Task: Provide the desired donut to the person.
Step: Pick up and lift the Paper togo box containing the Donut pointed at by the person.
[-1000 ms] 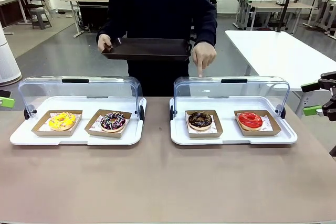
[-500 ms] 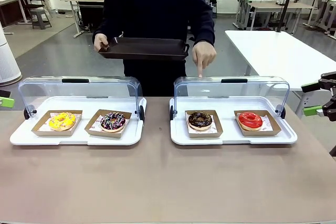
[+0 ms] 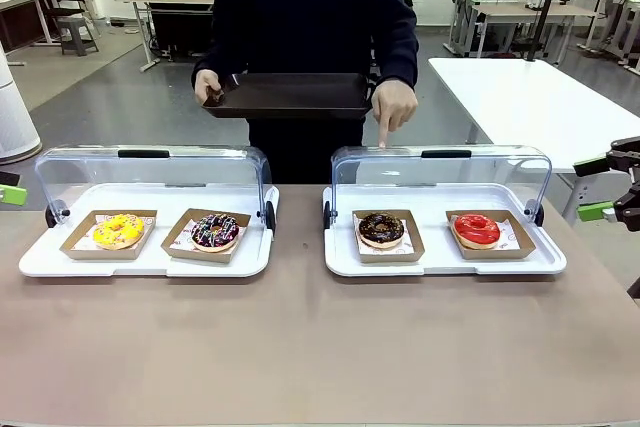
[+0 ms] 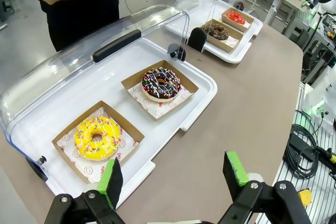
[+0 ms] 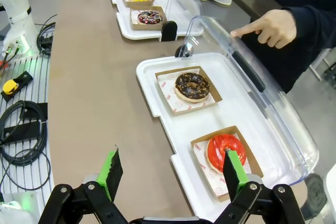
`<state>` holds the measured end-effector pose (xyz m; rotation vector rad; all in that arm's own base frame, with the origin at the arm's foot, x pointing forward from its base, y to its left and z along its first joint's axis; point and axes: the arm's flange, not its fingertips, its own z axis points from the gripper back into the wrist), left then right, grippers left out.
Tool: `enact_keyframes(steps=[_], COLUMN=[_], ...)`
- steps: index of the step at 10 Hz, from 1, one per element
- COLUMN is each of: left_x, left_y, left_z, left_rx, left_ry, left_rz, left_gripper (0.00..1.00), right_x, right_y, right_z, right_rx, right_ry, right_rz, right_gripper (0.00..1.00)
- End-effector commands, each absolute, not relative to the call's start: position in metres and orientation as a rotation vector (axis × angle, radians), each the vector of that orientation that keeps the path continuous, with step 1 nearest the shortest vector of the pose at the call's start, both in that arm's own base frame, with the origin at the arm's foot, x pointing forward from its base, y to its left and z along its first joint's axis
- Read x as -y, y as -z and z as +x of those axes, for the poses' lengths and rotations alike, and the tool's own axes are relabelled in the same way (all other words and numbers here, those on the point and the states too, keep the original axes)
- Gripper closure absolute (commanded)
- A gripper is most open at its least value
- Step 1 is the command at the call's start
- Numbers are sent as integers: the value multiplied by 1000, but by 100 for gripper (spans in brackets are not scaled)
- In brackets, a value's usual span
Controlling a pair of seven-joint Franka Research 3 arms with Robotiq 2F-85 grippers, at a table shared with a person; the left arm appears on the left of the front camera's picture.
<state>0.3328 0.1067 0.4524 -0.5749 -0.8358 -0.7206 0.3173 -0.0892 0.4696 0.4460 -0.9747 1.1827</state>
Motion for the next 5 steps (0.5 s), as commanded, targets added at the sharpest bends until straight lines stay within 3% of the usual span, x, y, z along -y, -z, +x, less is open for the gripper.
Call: enact_keyframes(steps=[1, 3, 5], left_x=[-108, -108, -108], left_y=[-451, -451, -451], left_z=[335, 335, 335], left_rx=[862, 862, 862], left_ry=[735, 735, 735], left_rz=[-585, -585, -585], left_gripper=[0, 0, 0], right_x=[91, 89, 2], right_y=[-469, -470, -504], right_z=[323, 317, 330], right_rx=[1007, 975, 855], right_ry=[-1195, -1183, -1200], right_rz=[454, 446, 414], right_gripper=[0, 0, 0])
